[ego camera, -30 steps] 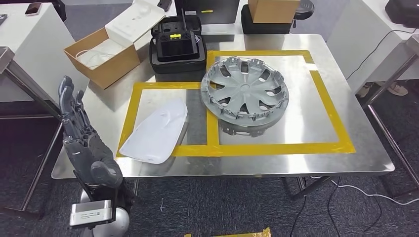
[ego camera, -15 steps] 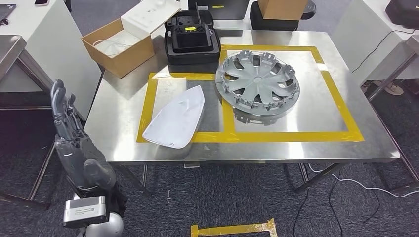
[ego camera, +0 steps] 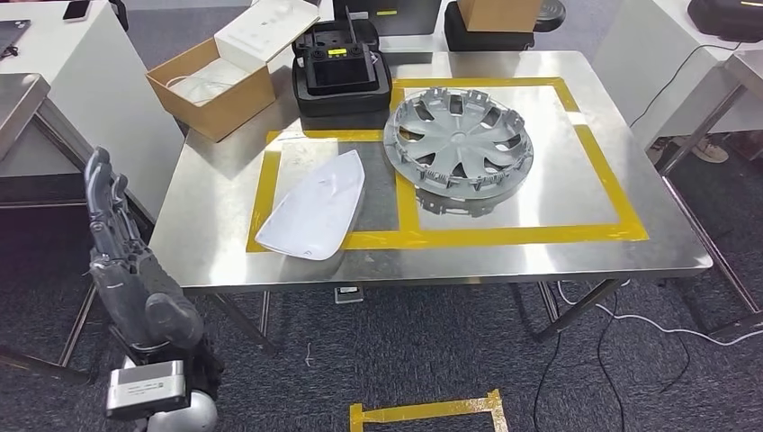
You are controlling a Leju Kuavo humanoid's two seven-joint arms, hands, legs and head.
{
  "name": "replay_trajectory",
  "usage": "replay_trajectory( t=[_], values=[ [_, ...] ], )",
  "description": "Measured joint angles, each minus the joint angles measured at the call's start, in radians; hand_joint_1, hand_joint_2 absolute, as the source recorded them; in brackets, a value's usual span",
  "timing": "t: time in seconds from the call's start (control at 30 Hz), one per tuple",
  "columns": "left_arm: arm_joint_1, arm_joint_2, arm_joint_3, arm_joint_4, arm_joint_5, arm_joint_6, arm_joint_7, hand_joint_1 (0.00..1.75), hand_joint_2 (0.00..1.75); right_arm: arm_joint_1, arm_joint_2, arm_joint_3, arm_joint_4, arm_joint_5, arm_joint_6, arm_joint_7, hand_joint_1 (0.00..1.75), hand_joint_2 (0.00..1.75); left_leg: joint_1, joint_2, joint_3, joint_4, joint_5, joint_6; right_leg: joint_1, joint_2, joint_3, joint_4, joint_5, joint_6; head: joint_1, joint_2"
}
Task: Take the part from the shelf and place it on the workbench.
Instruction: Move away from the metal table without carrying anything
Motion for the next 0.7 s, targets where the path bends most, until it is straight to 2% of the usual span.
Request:
replay_trajectory(
  t=[0.03, 0.1, 0.17, 0.23, 0.3, 0.37, 0.4, 0.43, 0.47, 0.53, 0.57, 0.6, 0.7],
  values=[
    [0.000, 0.001, 0.000, 0.000, -0.005, 0.000, 0.009, 0.00, 0.00, 0.000, -0.001, 0.000, 0.000, 0.002, 0.000, 0.001, 0.00, 0.00, 0.001, 0.003, 0.018, -0.032, 0.008, 0.002, 0.000, 0.001, -0.008, 0.014, -0.006, 0.008, -0.002, 0.000],
    [0.001, 0.005, 0.000, -0.001, -0.021, 0.000, 0.034, 0.00, 0.00, 0.001, -0.002, 0.000, 0.000, 0.004, 0.000, 0.006, 0.00, 0.00, -0.002, 0.001, 0.021, -0.042, -0.003, 0.021, 0.002, 0.003, -0.021, 0.035, -0.012, 0.021, -0.003, 0.000],
    [0.001, 0.008, 0.000, -0.002, -0.032, 0.000, 0.048, 0.00, 0.00, 0.002, -0.001, 0.000, 0.000, 0.002, 0.000, 0.010, 0.00, 0.00, -0.004, -0.001, 0.015, -0.041, -0.007, 0.037, 0.002, 0.003, -0.024, 0.041, -0.012, 0.025, -0.001, 0.000],
    [0.001, 0.011, 0.000, -0.003, -0.038, 0.000, 0.054, 0.00, 0.00, 0.006, -0.001, 0.001, 0.000, -0.004, 0.000, 0.010, 0.00, 0.00, -0.003, -0.002, 0.013, -0.042, -0.004, 0.044, 0.000, 0.004, -0.028, 0.051, -0.021, 0.030, 0.000, 0.000],
    [0.000, 0.014, -0.001, -0.007, -0.044, 0.000, 0.059, 0.00, 0.00, 0.010, -0.001, 0.001, 0.000, -0.016, 0.001, 0.009, 0.00, 0.00, -0.001, -0.004, 0.009, -0.044, 0.002, 0.054, -0.005, 0.005, -0.063, 0.130, -0.073, 0.042, 0.002, 0.000],
    [-0.001, 0.016, -0.001, -0.009, -0.046, 0.000, 0.058, 0.00, 0.00, 0.012, -0.001, 0.001, 0.000, -0.028, 0.001, 0.005, 0.00, 0.00, -0.002, -0.004, 0.003, -0.045, 0.006, 0.062, -0.009, 0.006, -0.118, 0.252, -0.134, 0.051, 0.003, 0.000],
    [-0.002, 0.016, -0.001, -0.009, -0.046, 0.000, 0.054, 0.00, 0.00, 0.012, -0.001, 0.001, 0.000, -0.032, 0.001, 0.004, 0.00, 0.00, -0.003, -0.003, 0.001, -0.045, 0.008, 0.064, -0.009, 0.006, -0.133, 0.286, -0.141, 0.052, 0.004, 0.000],
    [-0.002, 0.017, -0.001, -0.009, -0.046, 0.000, 0.052, 0.00, 0.00, 0.011, -0.001, 0.001, 0.000, -0.035, 0.001, 0.003, 0.00, 0.00, -0.005, -0.003, -0.001, -0.045, 0.008, 0.065, -0.009, 0.006, -0.134, 0.289, -0.131, 0.049, 0.004, 0.000],
    [-0.003, 0.017, 0.000, -0.009, -0.047, 0.000, 0.053, 0.00, 0.00, 0.010, -0.001, 0.001, 0.000, -0.037, 0.001, 0.002, 0.00, 0.00, -0.007, -0.003, -0.001, -0.045, 0.009, 0.065, -0.008, 0.006, -0.118, 0.257, -0.103, 0.044, 0.003, 0.000],
    [-0.008, 0.019, -0.001, -0.011, -0.045, 0.000, 0.064, 0.00, 0.00, 0.006, -0.001, 0.000, 0.000, -0.038, 0.001, -0.003, 0.00, 0.00, -0.011, -0.003, 0.000, -0.046, 0.010, 0.064, -0.003, 0.003, -0.059, 0.139, -0.040, 0.026, 0.003, 0.000],
    [-0.010, 0.020, -0.002, -0.013, -0.041, 0.000, 0.071, 0.00, 0.00, 0.003, -0.002, 0.000, 0.000, -0.039, 0.001, -0.005, 0.00, 0.00, -0.012, -0.002, -0.001, -0.046, 0.011, 0.062, 0.001, 0.002, -0.035, 0.087, -0.023, 0.017, 0.003, 0.000],
    [-0.012, 0.023, -0.003, -0.014, -0.034, 0.000, 0.075, 0.00, 0.00, -0.001, -0.002, 0.000, 0.000, -0.041, 0.001, -0.008, 0.00, 0.00, -0.012, -0.001, -0.003, -0.046, 0.014, 0.058, 0.005, 0.001, -0.021, 0.055, -0.017, 0.011, 0.003, 0.000],
    [-0.016, 0.037, -0.008, -0.014, -0.013, 0.000, 0.075, 0.00, 0.00, -0.006, -0.003, -0.001, 0.000, -0.045, 0.001, -0.011, 0.00, 0.00, -0.009, 0.004, -0.004, -0.053, 0.019, 0.042, 0.010, 0.005, -0.015, 0.026, -0.013, 0.002, 0.003, 0.000]
  ],
)
